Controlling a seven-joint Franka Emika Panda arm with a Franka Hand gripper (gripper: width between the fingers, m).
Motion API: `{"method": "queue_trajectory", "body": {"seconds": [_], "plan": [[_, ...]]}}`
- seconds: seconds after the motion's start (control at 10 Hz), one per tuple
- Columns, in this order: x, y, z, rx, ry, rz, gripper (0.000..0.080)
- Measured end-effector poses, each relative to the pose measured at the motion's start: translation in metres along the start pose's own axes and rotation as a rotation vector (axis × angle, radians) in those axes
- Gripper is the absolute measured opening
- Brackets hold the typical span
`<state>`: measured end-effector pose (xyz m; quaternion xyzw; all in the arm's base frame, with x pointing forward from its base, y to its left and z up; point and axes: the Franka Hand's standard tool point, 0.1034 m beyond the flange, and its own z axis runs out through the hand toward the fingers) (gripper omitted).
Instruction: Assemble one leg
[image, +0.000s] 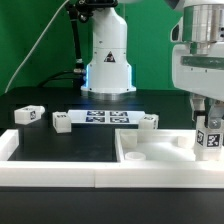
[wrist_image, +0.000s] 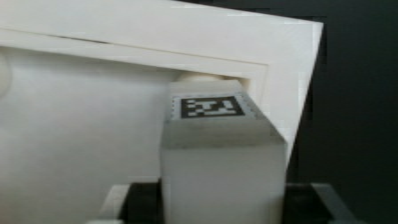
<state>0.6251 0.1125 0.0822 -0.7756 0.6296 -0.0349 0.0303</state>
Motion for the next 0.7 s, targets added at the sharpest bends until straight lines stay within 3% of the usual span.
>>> {"method": "queue_trajectory", "body": {"seconds": [0.1, 0.3, 0.7], "plan": [[0.0001, -0.0005, -0.0002, 0.002, 0.001, -0.071, 0.0393], [-0.0023, -0.0008, 0.0002, 0.005, 0.000, -0.249, 0.0621], [-0.0065, -0.0008, 0.0004, 0.004, -0.001, -0.535, 0.0648]]}}
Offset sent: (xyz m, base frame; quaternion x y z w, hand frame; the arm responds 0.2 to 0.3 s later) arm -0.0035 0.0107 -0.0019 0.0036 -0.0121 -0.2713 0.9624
